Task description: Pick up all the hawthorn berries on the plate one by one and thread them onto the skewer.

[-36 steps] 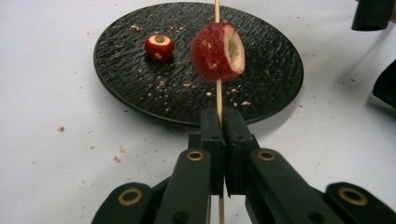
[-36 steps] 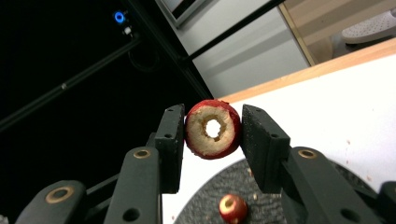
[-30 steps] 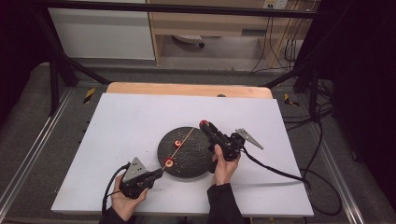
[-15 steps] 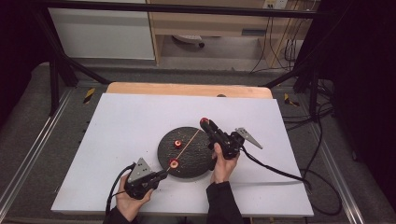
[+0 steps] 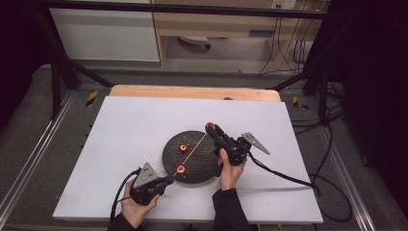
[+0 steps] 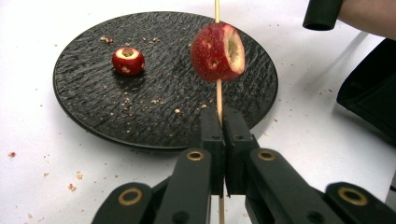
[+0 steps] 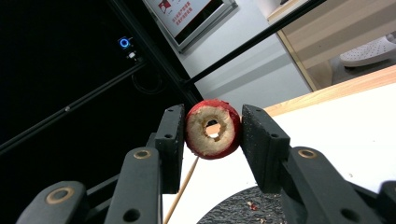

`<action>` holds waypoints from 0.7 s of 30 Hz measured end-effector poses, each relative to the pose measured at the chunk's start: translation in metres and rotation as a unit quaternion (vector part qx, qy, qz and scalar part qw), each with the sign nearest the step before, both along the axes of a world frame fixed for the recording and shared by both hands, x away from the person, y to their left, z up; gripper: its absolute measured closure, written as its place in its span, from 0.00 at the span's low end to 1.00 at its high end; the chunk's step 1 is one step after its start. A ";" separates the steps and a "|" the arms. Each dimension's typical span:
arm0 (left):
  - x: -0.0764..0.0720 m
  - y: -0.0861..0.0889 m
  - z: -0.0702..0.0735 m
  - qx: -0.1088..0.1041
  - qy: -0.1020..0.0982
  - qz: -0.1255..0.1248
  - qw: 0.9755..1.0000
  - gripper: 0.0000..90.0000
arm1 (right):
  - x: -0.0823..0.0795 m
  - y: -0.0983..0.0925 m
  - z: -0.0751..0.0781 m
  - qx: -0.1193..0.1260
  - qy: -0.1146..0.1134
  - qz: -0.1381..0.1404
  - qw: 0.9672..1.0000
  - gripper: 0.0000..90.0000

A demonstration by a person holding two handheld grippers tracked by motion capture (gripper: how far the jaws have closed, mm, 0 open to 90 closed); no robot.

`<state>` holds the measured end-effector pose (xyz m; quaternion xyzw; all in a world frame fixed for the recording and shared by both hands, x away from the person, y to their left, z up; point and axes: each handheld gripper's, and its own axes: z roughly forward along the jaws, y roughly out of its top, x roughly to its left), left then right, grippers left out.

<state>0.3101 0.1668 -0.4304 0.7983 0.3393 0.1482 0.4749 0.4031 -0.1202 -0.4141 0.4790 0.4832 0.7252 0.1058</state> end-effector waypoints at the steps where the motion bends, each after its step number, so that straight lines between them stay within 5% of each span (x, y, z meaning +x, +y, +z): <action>1: 0.000 0.000 0.000 -0.001 0.000 0.001 1.000 0.98 | 0.000 0.000 0.000 0.003 0.001 0.001 1.000 0.68; 21: 0.015 -0.029 0.010 -0.027 0.007 0.024 0.999 0.98 | -0.005 0.005 -0.007 0.002 0.003 0.012 1.000 0.68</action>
